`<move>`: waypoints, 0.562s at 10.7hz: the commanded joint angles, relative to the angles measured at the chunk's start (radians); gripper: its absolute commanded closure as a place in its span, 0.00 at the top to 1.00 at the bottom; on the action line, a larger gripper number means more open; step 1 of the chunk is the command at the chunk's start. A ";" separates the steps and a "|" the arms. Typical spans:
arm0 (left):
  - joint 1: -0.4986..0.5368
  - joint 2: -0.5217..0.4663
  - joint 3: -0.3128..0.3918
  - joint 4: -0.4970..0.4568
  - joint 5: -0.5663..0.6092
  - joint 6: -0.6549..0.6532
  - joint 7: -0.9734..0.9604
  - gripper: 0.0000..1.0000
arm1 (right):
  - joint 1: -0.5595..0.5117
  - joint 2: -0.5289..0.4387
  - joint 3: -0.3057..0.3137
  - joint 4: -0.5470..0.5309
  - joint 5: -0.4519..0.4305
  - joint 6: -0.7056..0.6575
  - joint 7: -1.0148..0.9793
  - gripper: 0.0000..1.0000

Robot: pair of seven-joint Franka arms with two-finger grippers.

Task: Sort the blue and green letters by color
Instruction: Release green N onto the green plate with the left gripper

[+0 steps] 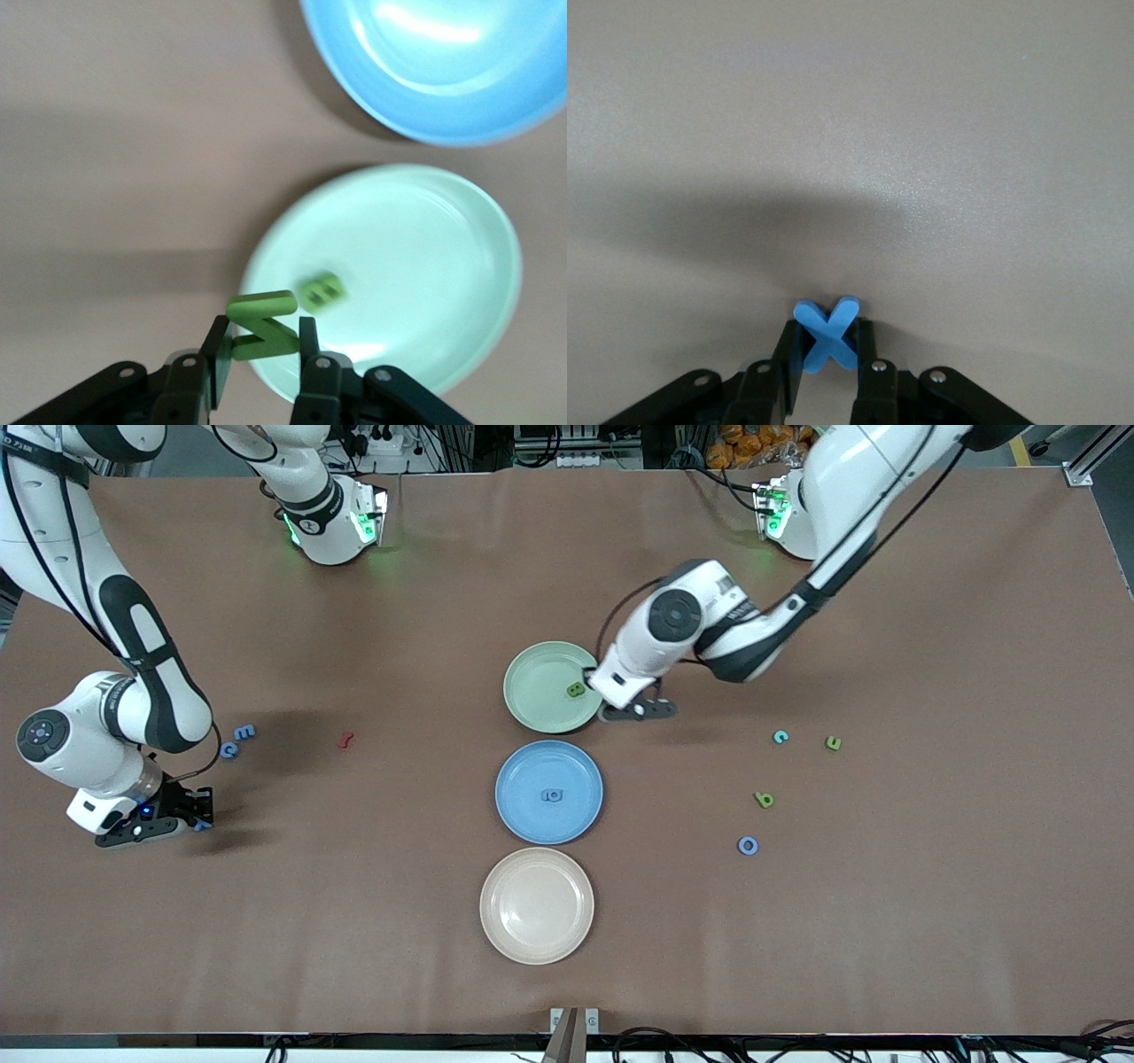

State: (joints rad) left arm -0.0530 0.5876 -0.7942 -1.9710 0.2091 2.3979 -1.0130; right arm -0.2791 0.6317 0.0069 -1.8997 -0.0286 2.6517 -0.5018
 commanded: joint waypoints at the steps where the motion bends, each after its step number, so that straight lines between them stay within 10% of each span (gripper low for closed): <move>1: -0.154 0.089 0.010 0.138 -0.011 -0.014 -0.185 0.12 | -0.006 0.025 0.001 0.005 0.021 0.024 0.000 0.09; 2: -0.183 0.096 0.032 0.147 -0.008 -0.008 -0.190 0.26 | -0.006 0.028 0.001 0.004 0.022 0.024 0.000 0.05; 4: -0.244 0.095 0.090 0.152 -0.007 0.003 -0.190 0.95 | -0.005 0.028 0.001 0.005 0.042 0.024 0.000 0.01; 6: -0.234 0.095 0.110 0.168 0.001 0.003 -0.167 1.00 | -0.005 0.028 0.001 0.005 0.044 0.024 0.002 0.00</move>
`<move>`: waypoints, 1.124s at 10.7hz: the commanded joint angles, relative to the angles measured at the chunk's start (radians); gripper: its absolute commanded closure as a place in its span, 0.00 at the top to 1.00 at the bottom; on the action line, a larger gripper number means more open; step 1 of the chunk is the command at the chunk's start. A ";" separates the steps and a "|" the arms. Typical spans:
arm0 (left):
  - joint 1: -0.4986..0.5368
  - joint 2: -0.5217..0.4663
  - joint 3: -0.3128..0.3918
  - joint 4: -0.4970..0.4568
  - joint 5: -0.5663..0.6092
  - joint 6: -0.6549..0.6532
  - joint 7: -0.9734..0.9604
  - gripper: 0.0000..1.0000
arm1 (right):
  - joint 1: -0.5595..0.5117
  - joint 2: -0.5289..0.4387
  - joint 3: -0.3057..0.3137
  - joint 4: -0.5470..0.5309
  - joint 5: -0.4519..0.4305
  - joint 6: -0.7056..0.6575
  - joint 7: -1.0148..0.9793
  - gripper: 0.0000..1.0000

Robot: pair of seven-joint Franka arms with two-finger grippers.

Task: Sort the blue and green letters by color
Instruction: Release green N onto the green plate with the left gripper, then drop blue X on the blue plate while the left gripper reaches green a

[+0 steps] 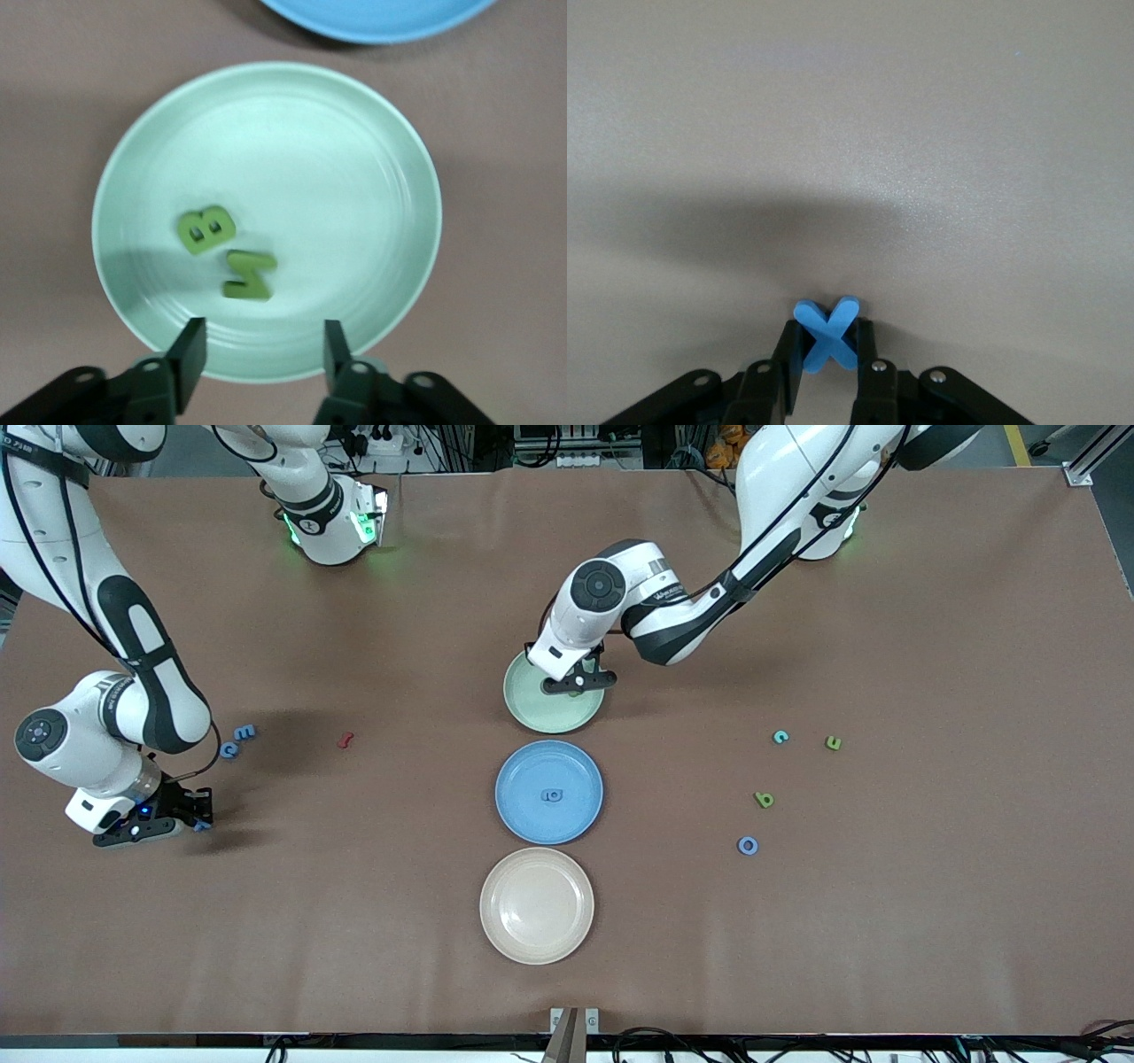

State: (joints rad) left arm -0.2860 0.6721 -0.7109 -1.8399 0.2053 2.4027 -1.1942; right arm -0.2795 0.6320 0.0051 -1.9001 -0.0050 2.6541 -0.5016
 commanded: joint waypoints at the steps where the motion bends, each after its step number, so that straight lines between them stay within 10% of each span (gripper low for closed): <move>1: 0.007 0.008 0.037 0.054 0.005 -0.002 0.019 1.00 | -0.003 0.026 0.003 0.006 0.020 0.020 0.009 0.00; 8: 0.346 -0.051 0.099 0.068 0.015 -0.117 0.680 0.82 | 0.120 -0.084 0.004 0.021 0.028 -0.115 0.338 0.00; 12: 0.457 -0.061 0.179 0.025 0.025 -0.120 0.664 0.55 | 0.360 -0.115 -0.027 0.097 0.153 -0.192 0.598 0.00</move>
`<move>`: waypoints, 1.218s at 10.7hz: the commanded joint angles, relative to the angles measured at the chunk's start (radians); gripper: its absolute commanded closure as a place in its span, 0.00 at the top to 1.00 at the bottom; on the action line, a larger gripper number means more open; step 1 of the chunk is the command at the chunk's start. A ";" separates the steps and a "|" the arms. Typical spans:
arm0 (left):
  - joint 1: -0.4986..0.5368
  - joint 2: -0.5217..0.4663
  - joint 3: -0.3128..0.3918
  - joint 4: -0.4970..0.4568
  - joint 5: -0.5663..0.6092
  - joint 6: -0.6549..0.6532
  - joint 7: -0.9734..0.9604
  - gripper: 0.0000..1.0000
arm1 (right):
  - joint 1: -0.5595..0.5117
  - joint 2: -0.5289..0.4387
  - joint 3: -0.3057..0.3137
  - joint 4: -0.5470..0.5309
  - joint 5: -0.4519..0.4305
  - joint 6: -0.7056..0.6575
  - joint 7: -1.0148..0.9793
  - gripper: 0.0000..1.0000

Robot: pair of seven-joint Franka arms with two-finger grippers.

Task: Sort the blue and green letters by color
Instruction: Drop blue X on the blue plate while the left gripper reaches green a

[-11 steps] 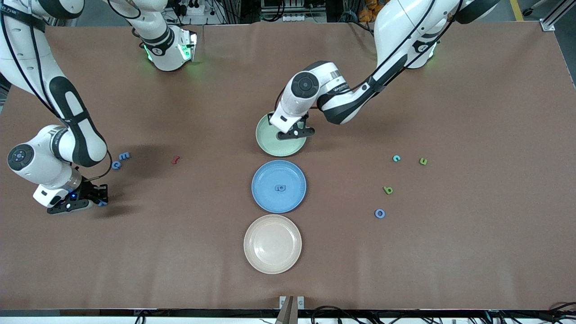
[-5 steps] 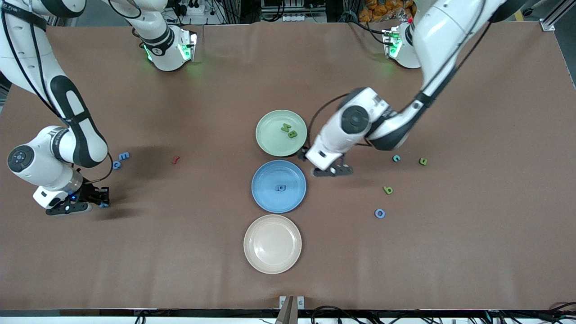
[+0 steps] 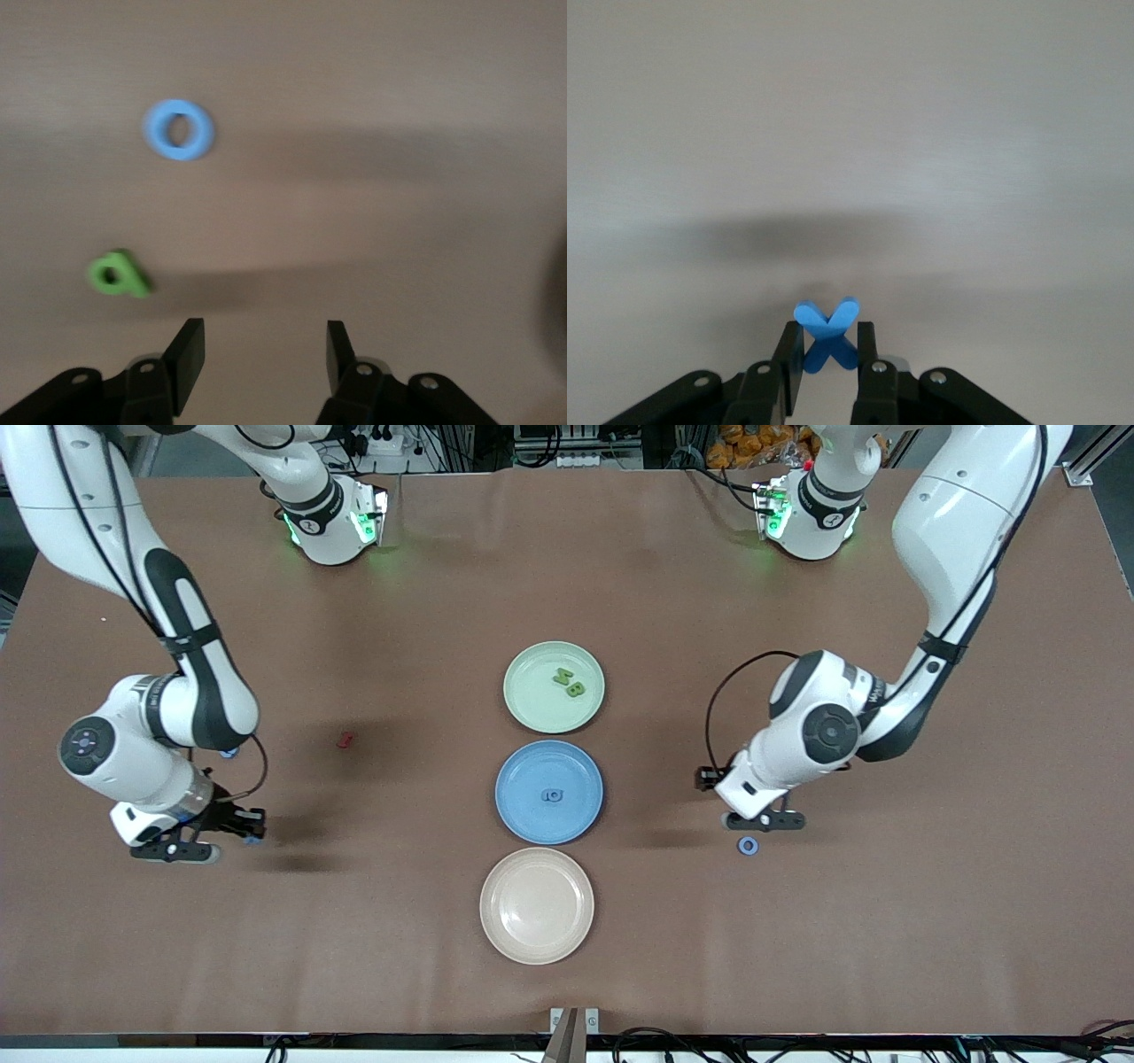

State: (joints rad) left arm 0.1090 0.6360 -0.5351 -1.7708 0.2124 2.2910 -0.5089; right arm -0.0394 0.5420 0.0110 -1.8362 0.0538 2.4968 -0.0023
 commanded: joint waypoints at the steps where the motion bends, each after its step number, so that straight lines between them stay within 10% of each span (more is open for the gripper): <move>1: 0.104 -0.025 0.010 -0.045 0.019 -0.008 -0.025 0.54 | 0.174 -0.027 -0.032 0.047 0.121 -0.035 0.140 0.00; 13: 0.081 0.005 0.050 -0.058 0.151 -0.005 -0.313 0.42 | 0.714 0.190 -0.069 0.319 0.113 -0.027 0.652 0.02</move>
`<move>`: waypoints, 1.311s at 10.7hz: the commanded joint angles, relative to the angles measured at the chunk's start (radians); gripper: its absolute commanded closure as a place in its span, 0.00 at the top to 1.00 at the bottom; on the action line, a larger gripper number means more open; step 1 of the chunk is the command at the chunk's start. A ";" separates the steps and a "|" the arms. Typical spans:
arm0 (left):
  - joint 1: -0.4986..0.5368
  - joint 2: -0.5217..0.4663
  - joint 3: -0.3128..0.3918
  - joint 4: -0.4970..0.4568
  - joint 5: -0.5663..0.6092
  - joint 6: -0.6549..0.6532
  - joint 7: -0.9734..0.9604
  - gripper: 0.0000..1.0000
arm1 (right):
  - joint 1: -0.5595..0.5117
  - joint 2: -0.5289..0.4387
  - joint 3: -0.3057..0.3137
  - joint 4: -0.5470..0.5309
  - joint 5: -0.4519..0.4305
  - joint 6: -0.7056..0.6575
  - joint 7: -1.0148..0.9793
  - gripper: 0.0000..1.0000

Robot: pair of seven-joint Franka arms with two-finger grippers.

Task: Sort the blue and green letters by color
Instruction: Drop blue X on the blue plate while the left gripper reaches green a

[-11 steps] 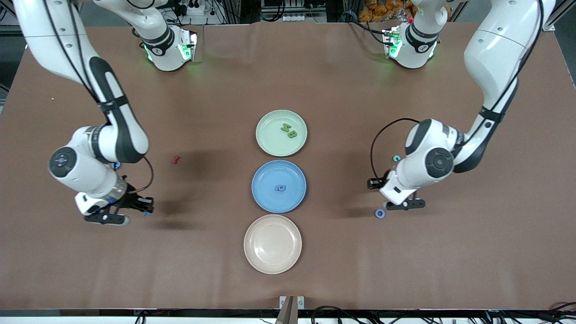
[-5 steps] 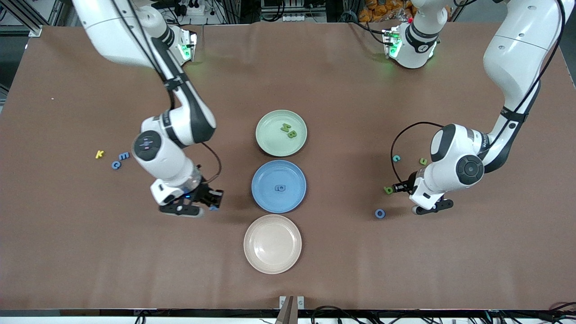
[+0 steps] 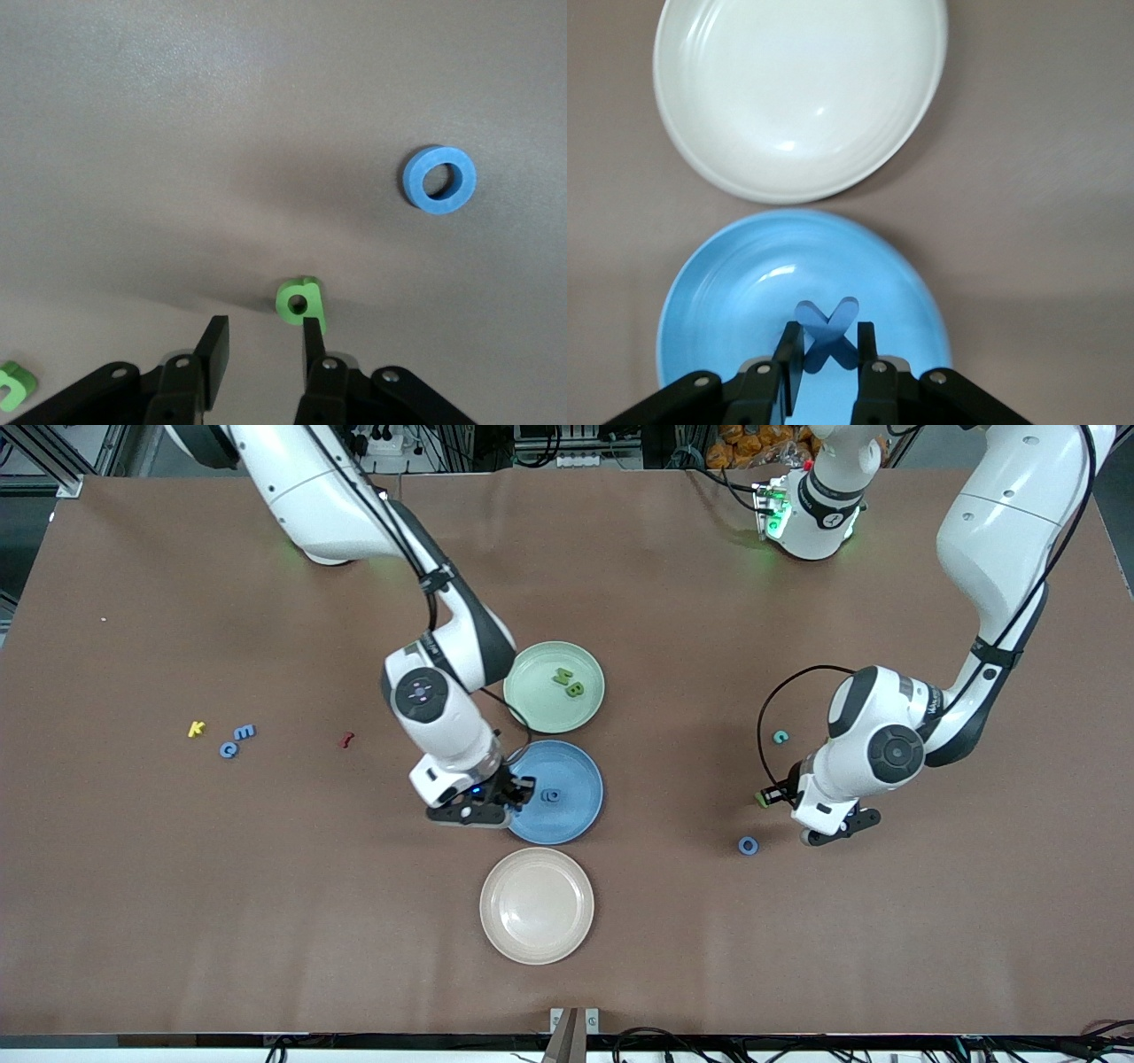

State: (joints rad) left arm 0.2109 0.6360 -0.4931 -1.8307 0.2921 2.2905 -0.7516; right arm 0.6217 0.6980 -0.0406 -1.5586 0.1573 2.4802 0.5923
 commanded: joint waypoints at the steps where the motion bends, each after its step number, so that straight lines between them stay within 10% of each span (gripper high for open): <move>1: -0.021 0.005 0.008 0.004 0.073 -0.005 -0.071 0.42 | 0.073 0.041 -0.019 0.041 0.010 -0.009 0.081 0.14; 2: -0.024 0.010 0.008 0.008 0.073 -0.003 -0.071 0.42 | 0.085 0.037 -0.031 0.041 0.010 -0.011 0.183 0.99; 7: -0.050 0.067 0.010 0.065 0.070 0.001 -0.095 0.41 | 0.054 0.011 -0.131 0.040 0.001 -0.082 0.192 1.00; 14: -0.054 0.090 0.011 0.074 0.097 0.006 -0.101 0.41 | -0.370 -0.172 -0.120 -0.087 0.002 -0.258 -0.046 1.00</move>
State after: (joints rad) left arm 0.1657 0.7105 -0.4860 -1.7759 0.3529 2.2936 -0.8229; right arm 0.3736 0.6099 -0.1872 -1.5403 0.1556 2.2199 0.6655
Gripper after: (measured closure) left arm 0.581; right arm 0.000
